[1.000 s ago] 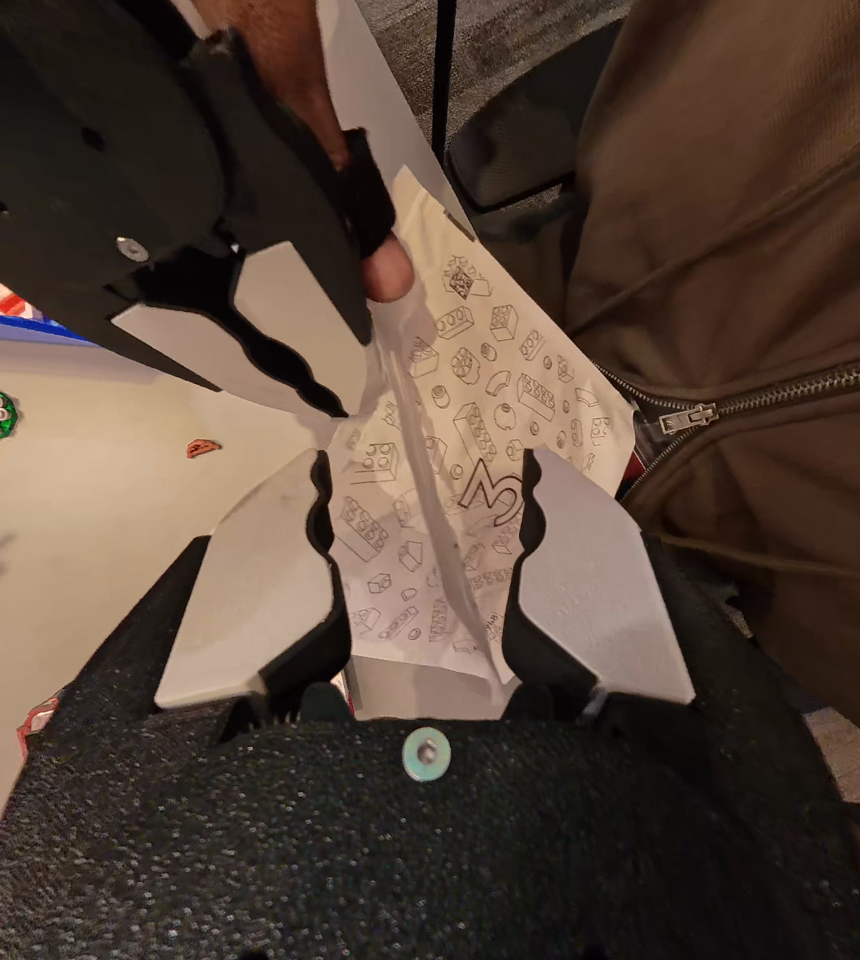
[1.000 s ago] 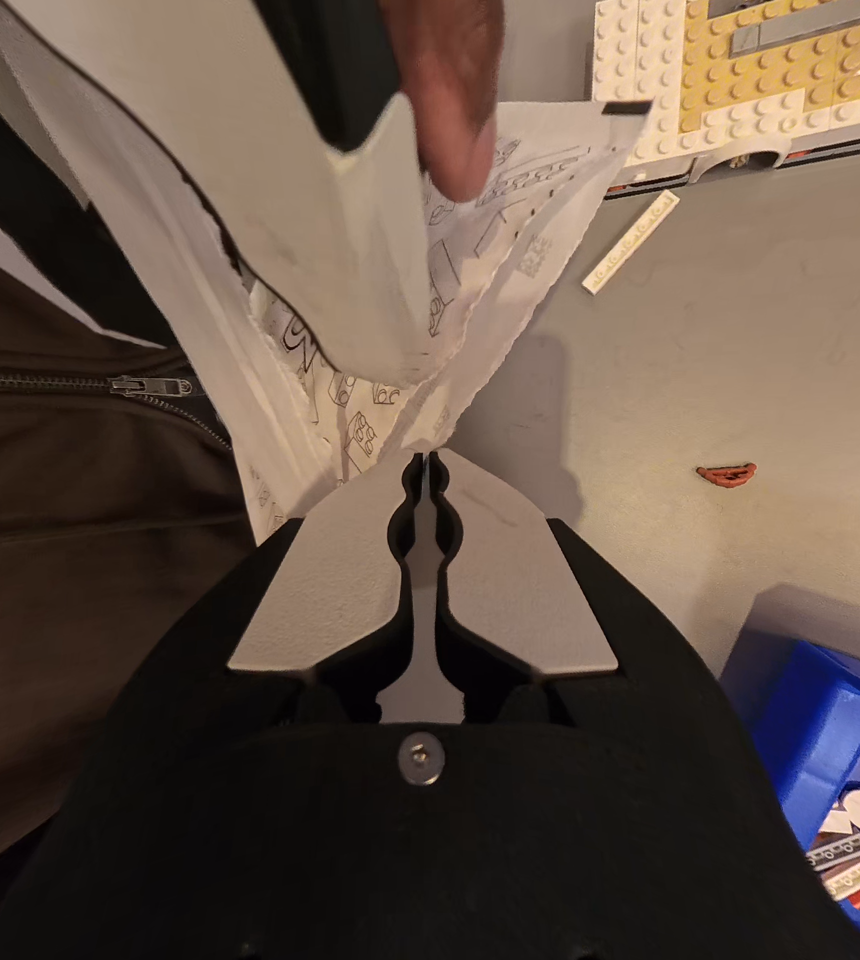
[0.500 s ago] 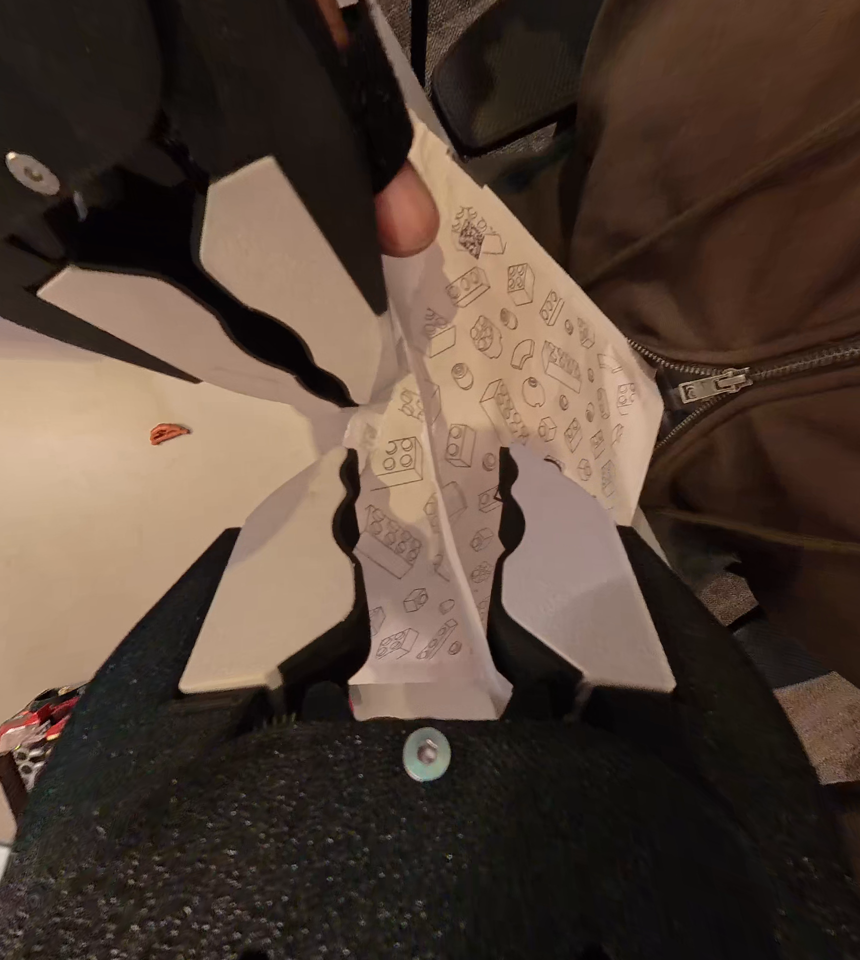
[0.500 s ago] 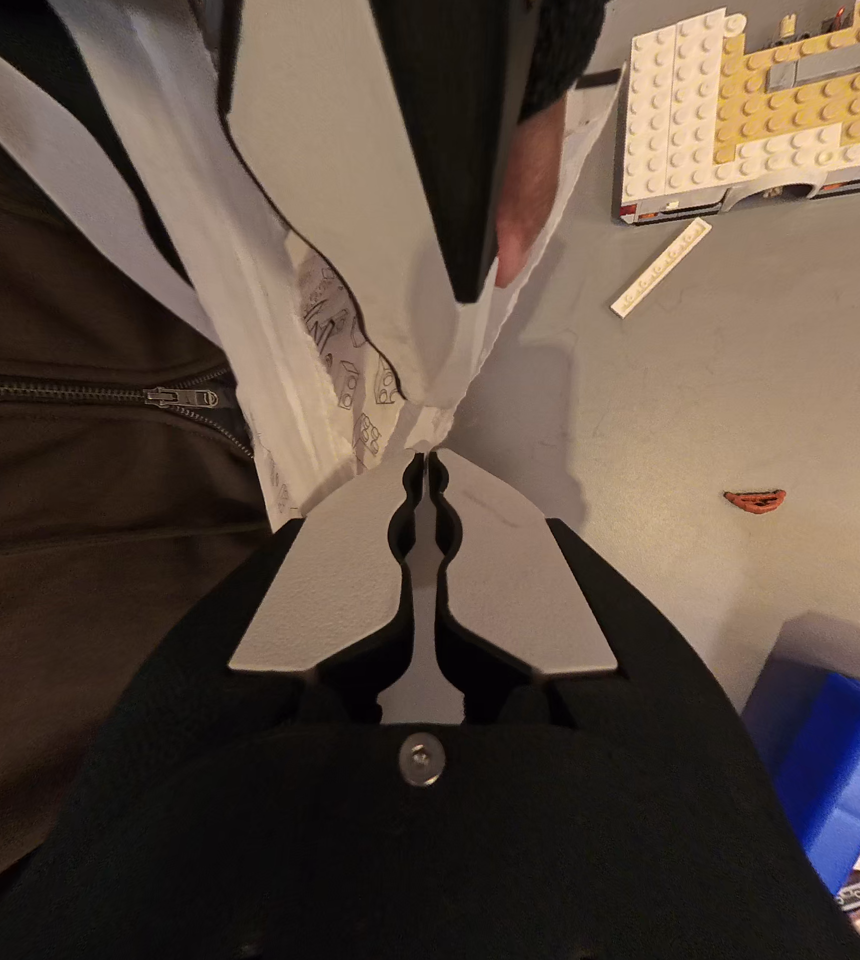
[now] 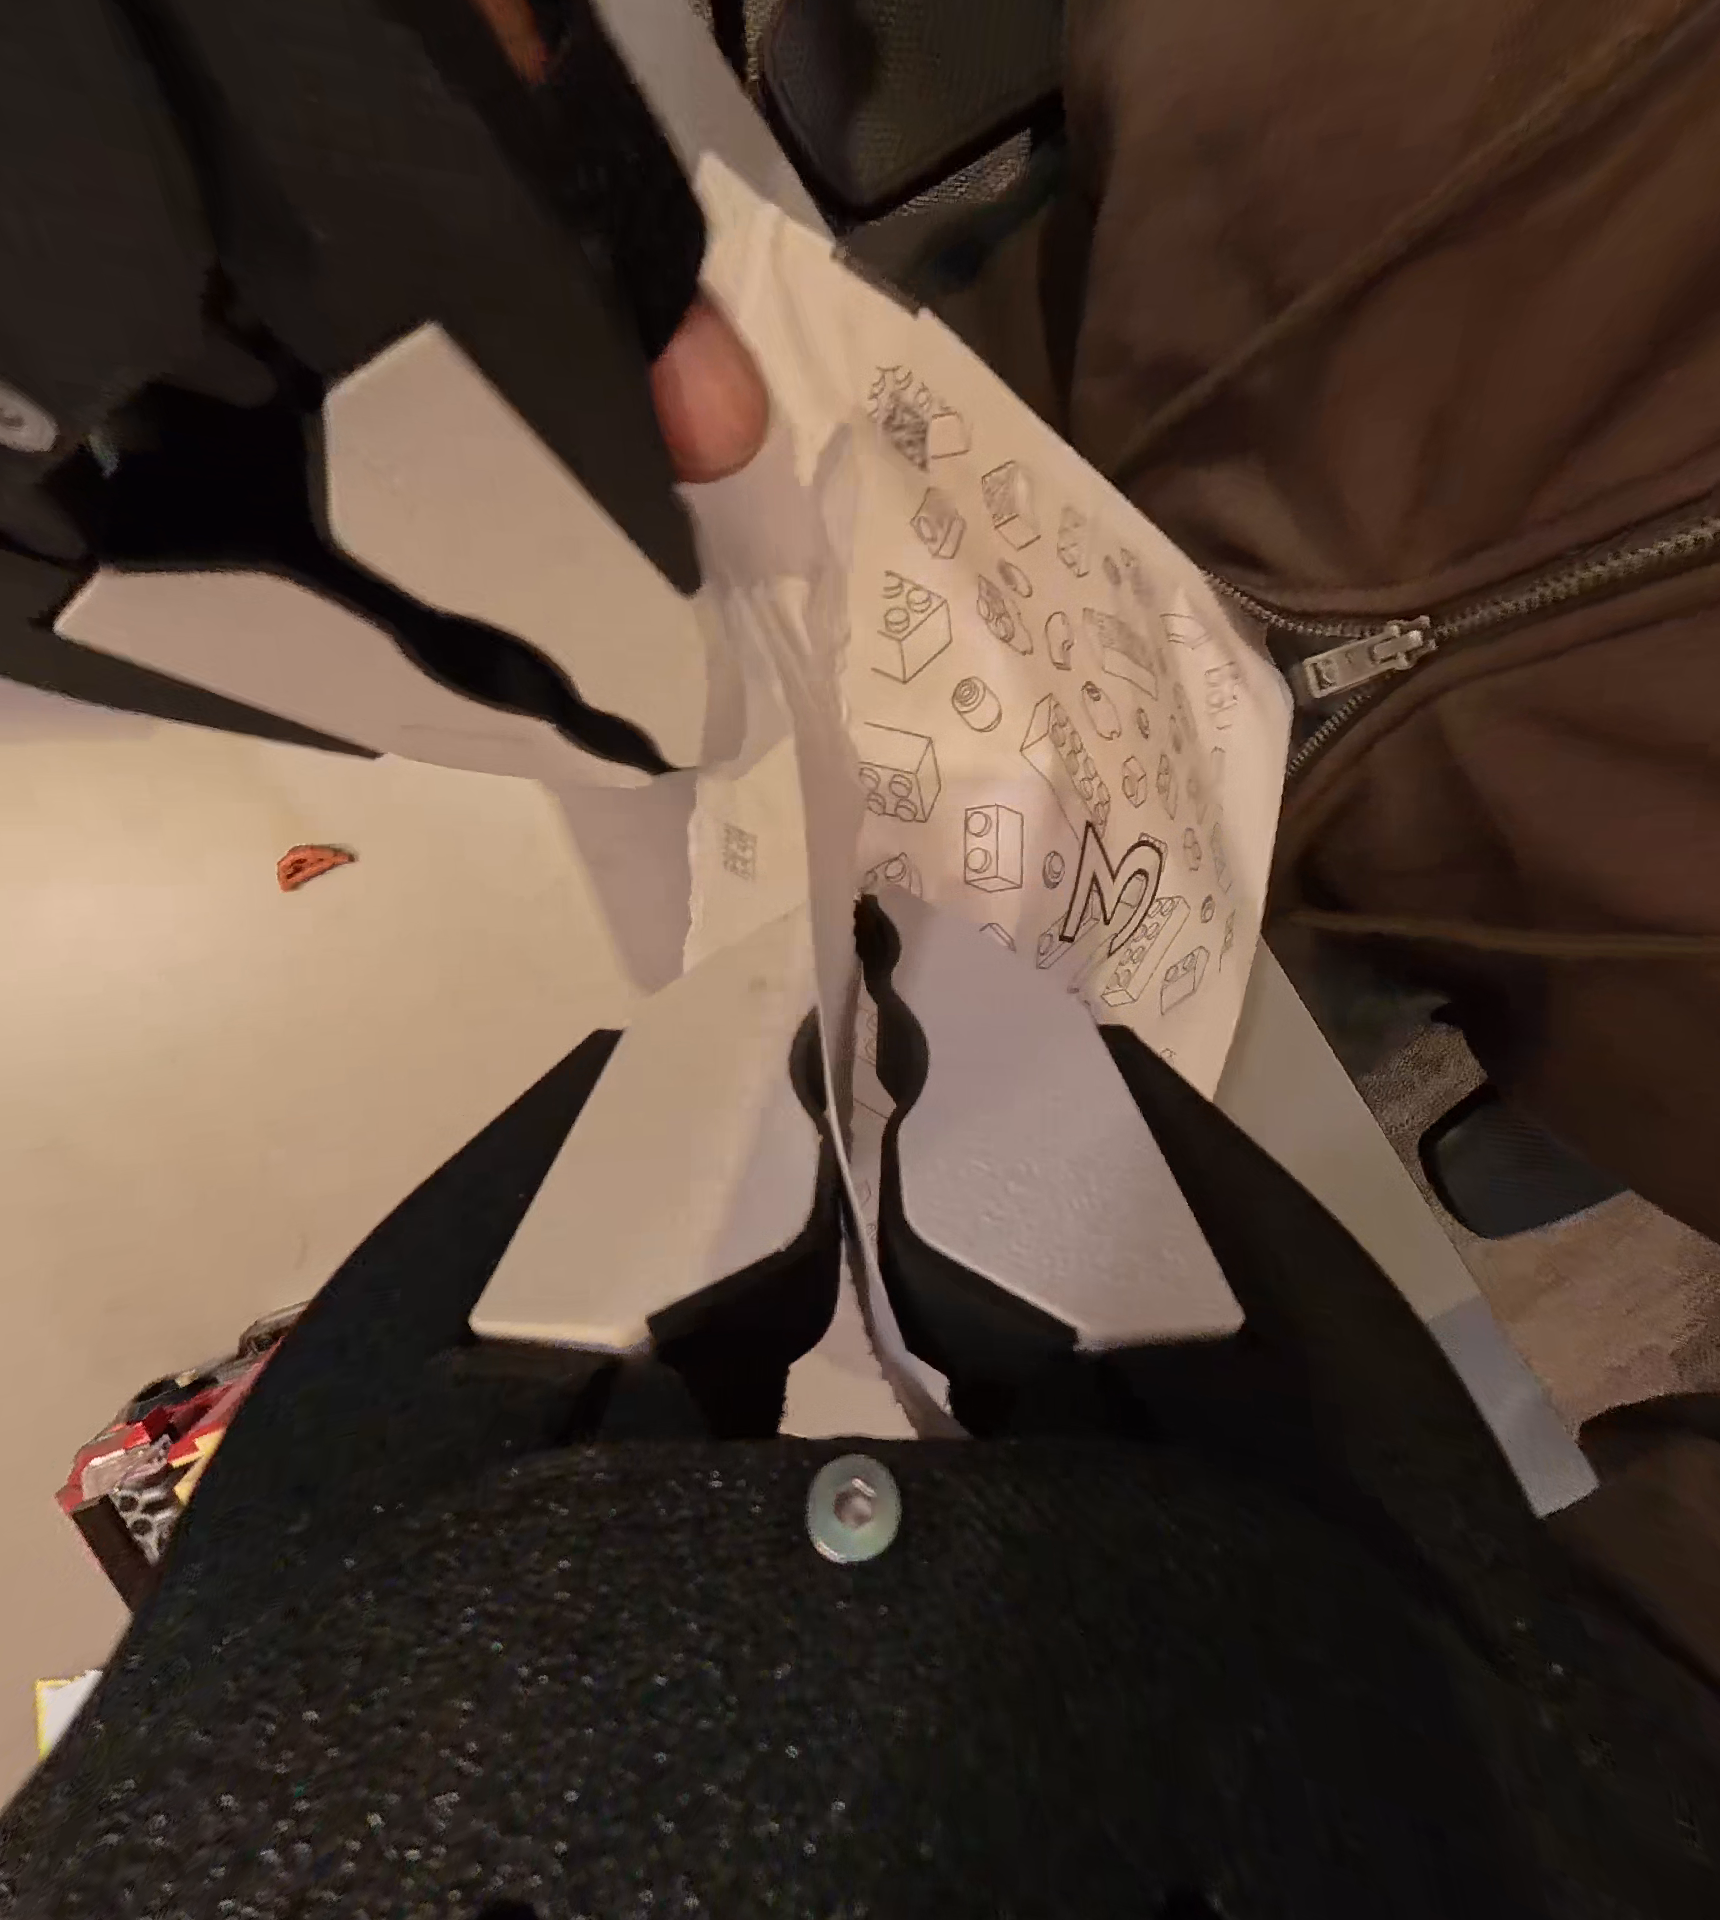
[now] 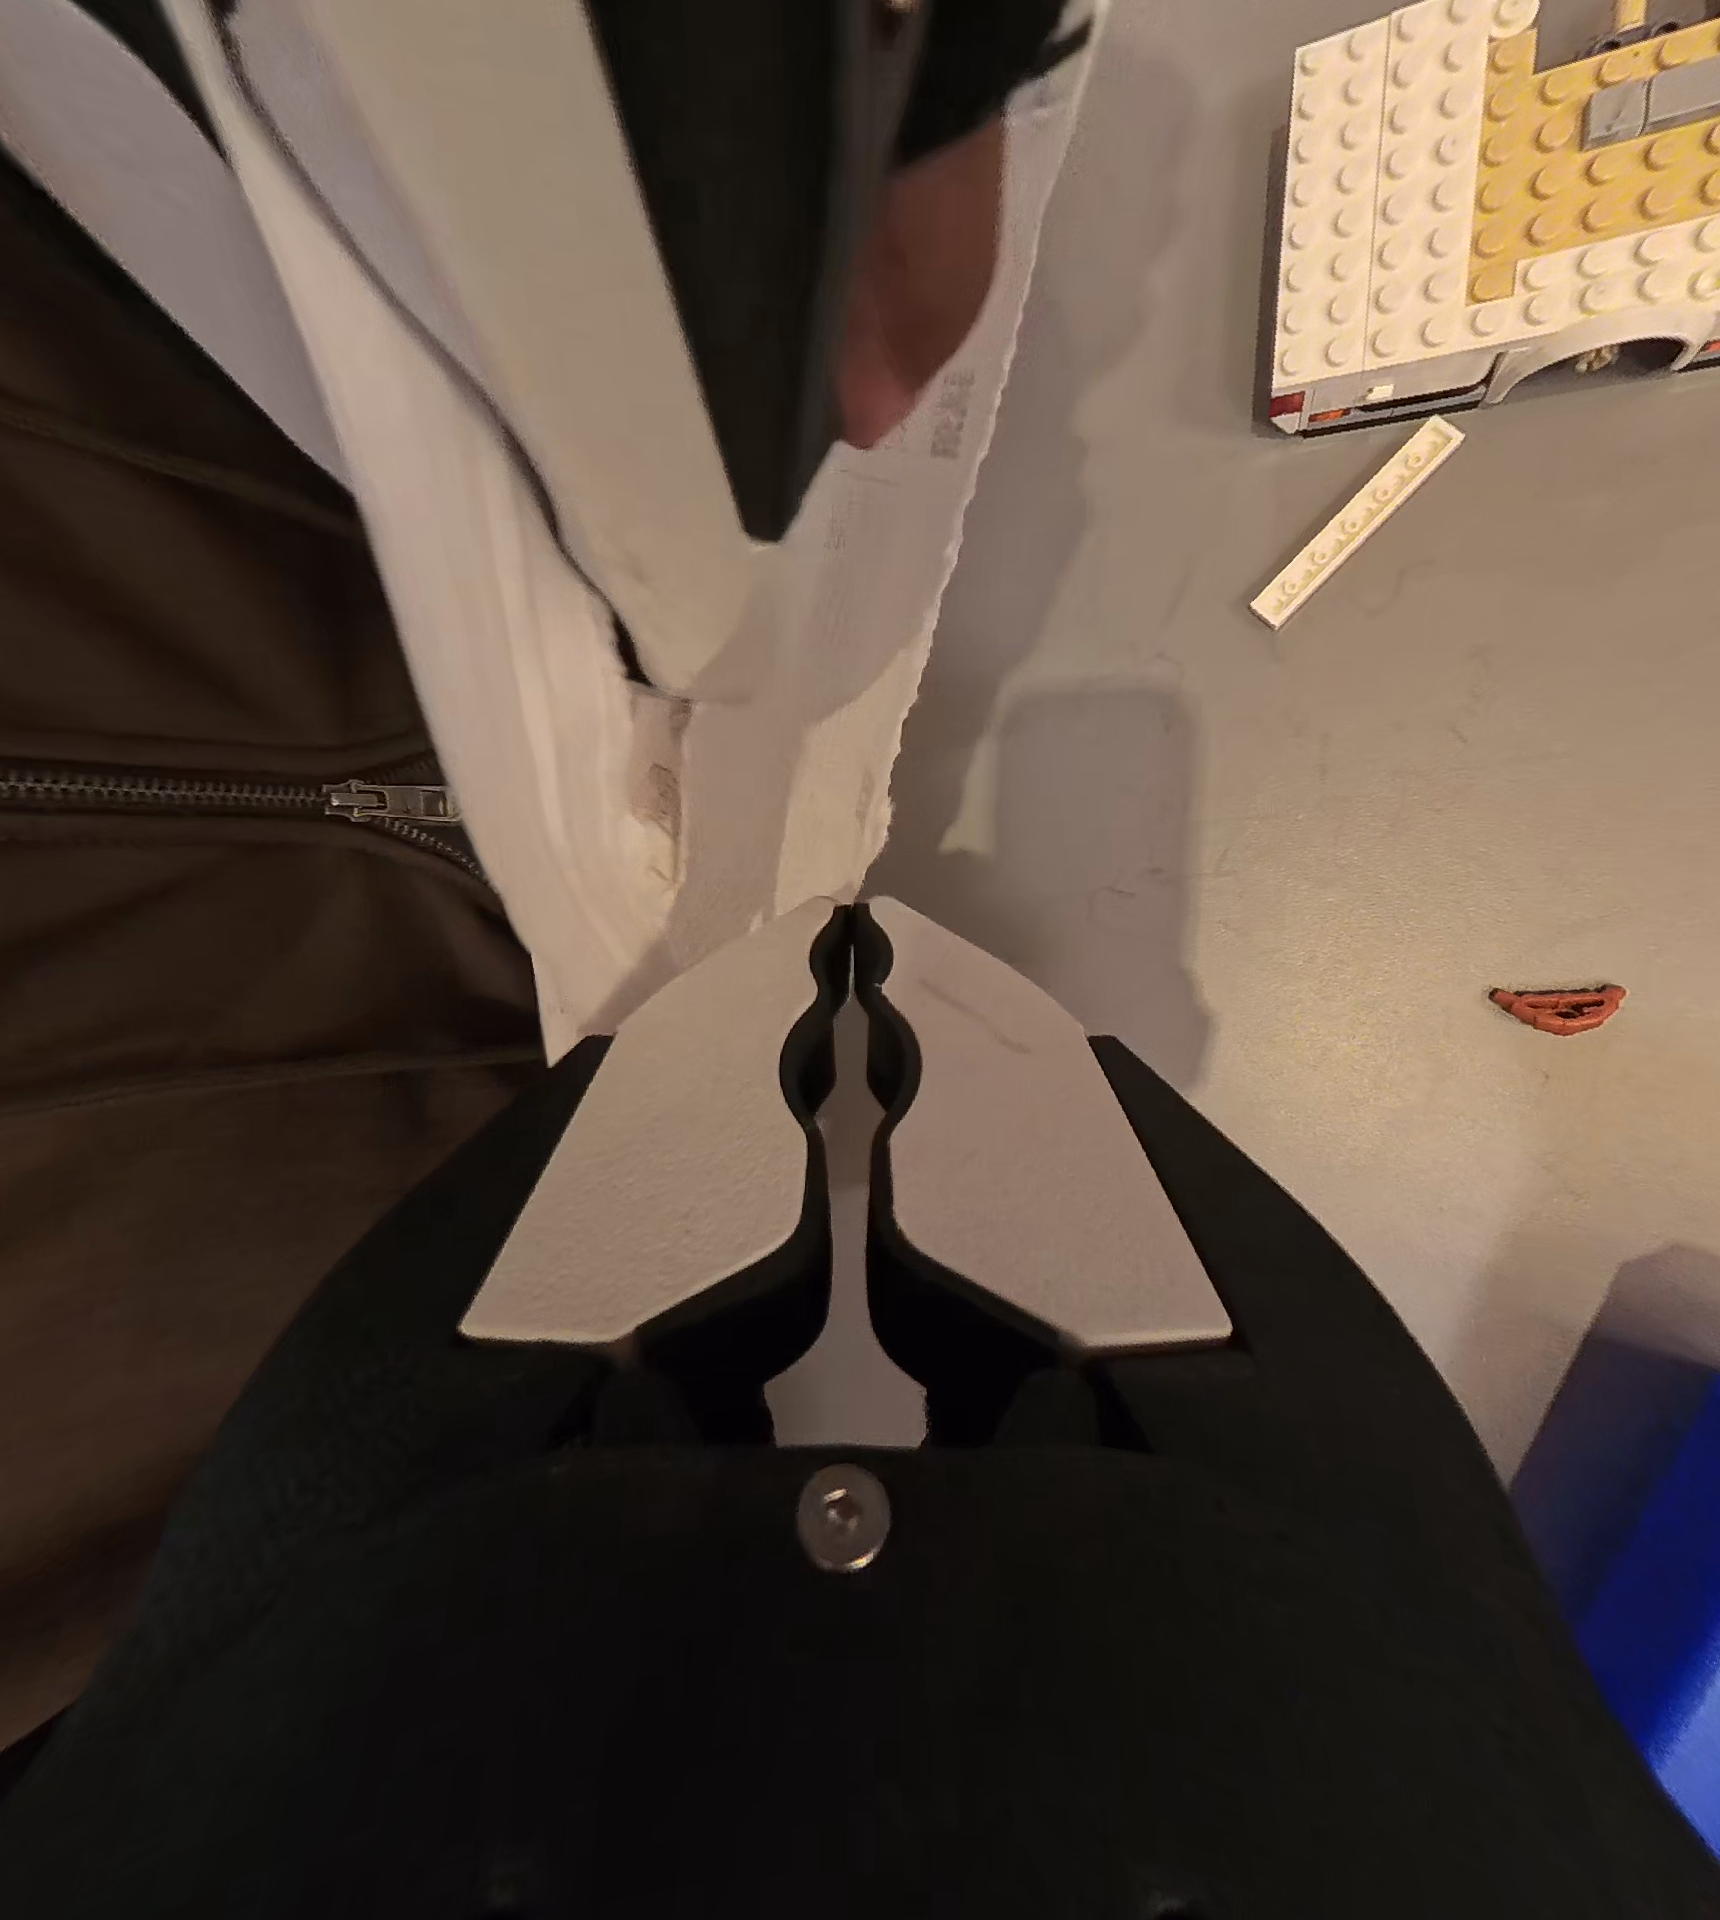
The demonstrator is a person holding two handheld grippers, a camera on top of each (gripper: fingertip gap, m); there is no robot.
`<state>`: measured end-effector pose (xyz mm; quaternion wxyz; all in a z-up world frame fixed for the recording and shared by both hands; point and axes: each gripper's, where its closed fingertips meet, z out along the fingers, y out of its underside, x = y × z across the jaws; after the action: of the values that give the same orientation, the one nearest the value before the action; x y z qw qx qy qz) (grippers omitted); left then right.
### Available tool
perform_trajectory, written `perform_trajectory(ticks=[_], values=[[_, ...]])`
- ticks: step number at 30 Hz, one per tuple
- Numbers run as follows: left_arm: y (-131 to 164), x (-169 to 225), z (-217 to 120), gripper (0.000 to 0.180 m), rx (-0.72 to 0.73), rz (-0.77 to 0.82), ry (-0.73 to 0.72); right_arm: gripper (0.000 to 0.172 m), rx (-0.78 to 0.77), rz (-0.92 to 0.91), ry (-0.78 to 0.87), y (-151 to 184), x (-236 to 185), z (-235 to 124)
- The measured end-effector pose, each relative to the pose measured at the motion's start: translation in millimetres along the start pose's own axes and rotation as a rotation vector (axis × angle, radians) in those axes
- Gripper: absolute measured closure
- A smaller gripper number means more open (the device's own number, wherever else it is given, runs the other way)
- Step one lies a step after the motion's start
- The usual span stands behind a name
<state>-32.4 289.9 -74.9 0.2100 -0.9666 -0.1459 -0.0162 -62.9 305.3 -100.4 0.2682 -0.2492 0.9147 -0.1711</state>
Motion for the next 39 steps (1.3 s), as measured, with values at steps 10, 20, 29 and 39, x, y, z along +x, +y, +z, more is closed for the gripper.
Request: perform_trajectory(ticks=[10, 20, 29, 39], values=[[-19.2, 47.6, -28.7, 0.18, 0.135, 0.233, 0.138, 0.172, -0.015, 0.024, 0.002, 5.8, 12.0, 0.5], [-15.1, 63.8, -29.0, 0.18, 0.146, 0.319, 0.183, 0.172, -0.01, 0.009, 0.022, 1.2, 11.1, -1.2], [-11.1, 67.2, -27.9, 0.18, 0.137, 0.349, 0.167, 0.172, -0.003, 0.022, 0.017, 3.4, 15.1, -1.9], [-15.3, 57.9, -22.0, 0.18, 0.142, 0.358, 0.133, 0.167, 0.099, 0.009, 0.044, -12.1, 10.5, -18.3]])
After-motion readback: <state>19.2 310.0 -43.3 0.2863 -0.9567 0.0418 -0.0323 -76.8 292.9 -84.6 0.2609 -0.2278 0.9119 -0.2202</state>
